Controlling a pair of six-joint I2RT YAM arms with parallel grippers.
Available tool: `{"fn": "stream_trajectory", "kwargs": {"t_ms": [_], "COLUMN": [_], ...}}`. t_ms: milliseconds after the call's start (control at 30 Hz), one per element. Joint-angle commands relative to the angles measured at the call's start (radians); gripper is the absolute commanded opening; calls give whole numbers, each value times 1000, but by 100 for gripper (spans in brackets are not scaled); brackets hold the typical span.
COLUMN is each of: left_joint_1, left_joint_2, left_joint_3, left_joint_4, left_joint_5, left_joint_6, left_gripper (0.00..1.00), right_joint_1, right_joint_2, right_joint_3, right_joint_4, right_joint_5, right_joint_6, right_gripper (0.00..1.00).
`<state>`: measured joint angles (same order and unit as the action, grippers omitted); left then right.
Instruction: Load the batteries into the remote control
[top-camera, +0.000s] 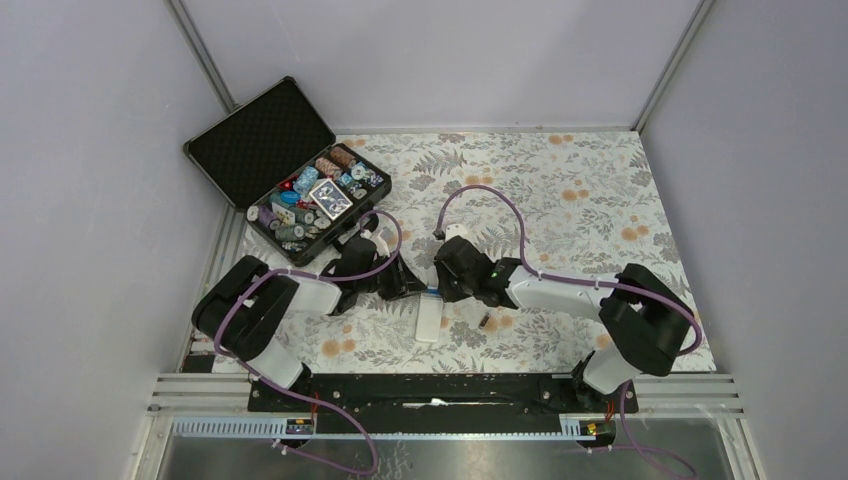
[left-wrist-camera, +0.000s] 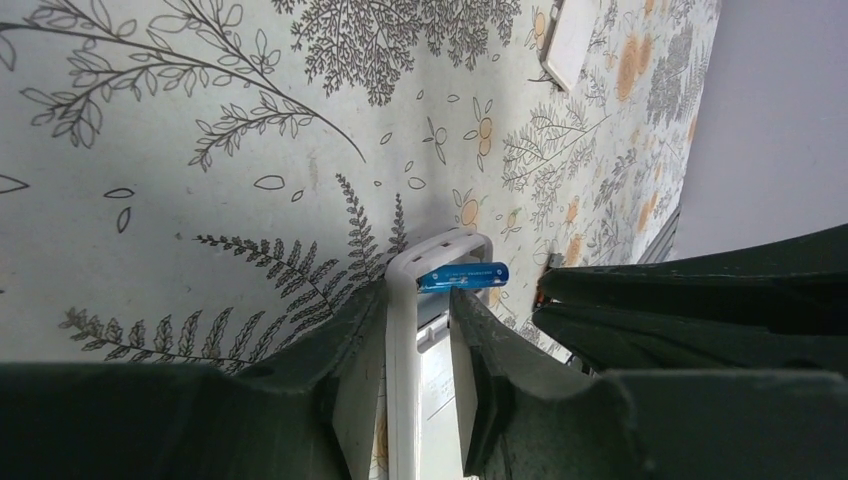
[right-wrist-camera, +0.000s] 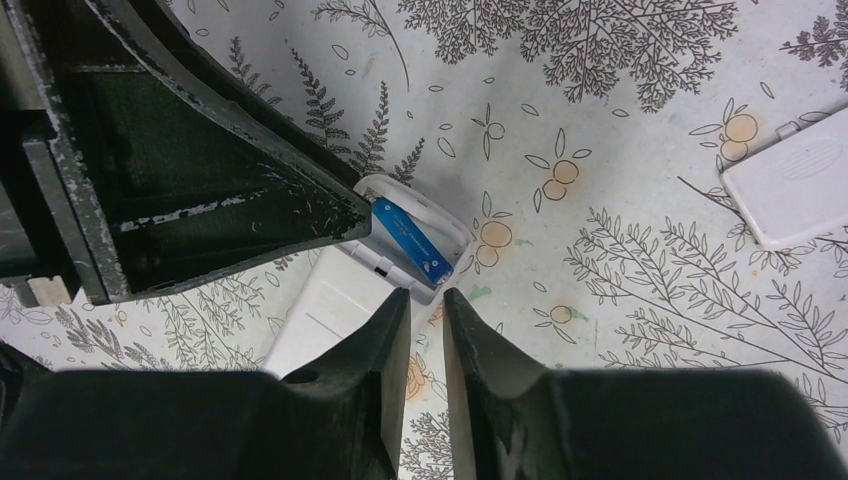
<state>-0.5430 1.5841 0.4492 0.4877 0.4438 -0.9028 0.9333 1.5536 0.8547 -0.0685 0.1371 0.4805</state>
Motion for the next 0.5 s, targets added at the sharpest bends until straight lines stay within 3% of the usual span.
{"fn": "stream_trajectory", "kwargs": {"t_ms": [0,467], "left_joint_1": [-3,-2], "left_joint_2": [7,14], "left_joint_3": [0,-6], "left_joint_4": [89,92], "left_joint_5": [35,51], "left_joint_6": [-14,-11], "left_gripper": [31,27], "right_joint_1": [-10,-17], "right_joint_2": [22,35], "right_joint_3": [49,48], "right_joint_4": [24,22], "right_joint_5": [9,32], "right_joint_6": [38,70], "right_gripper": [25,23]}}
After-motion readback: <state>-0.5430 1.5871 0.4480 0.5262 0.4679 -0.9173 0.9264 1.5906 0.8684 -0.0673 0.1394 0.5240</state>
